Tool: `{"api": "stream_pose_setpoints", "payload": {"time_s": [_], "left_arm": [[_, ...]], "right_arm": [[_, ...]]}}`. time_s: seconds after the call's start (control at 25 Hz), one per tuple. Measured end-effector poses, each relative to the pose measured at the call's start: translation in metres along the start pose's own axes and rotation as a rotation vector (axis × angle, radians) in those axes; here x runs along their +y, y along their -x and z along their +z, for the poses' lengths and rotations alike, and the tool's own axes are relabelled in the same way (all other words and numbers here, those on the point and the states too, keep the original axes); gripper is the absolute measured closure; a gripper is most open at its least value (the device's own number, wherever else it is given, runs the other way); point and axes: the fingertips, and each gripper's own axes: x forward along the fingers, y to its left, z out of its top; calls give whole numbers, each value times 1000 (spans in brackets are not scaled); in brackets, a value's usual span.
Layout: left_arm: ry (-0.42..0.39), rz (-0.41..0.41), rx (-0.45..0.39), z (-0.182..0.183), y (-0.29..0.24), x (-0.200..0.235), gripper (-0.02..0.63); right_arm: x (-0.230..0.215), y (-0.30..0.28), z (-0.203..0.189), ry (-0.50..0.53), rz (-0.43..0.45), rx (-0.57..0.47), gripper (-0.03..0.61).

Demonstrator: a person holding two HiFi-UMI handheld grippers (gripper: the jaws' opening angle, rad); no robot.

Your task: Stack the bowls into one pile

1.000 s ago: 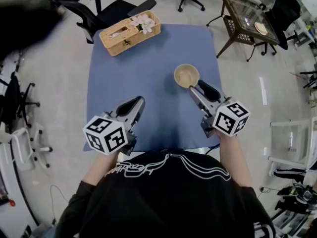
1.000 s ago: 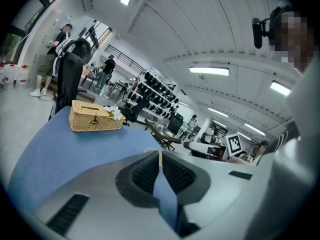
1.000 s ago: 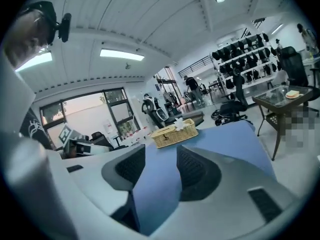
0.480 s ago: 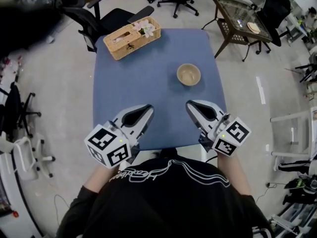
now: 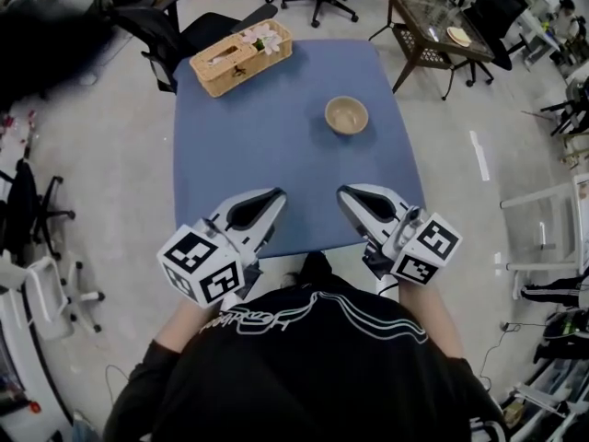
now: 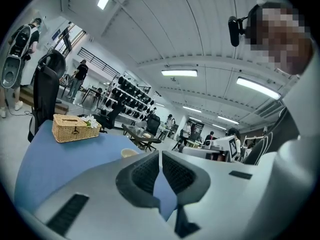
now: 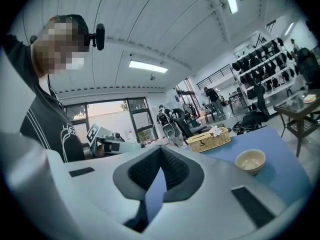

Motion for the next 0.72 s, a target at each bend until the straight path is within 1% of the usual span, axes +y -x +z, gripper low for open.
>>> {"api": "stream_pose_setpoints", "payload": {"time_s": [0.12,0.28,0.48,0.72], "left_arm": [[-13,-4,-8,-1,14,-10,575],[-15,-4,-5,-4,25,-16,575],[-9,-3,3,-7,28,-19,575],[-4,8,18,-14,24,-16,575]], "right_arm": [[16,5,-1,23,-16,-8,552],[26,10,-5,17,-32,-13,552],[29,12,-8,9,-39,-8,552],[21,13,-16,-13,-39,5,552]]}}
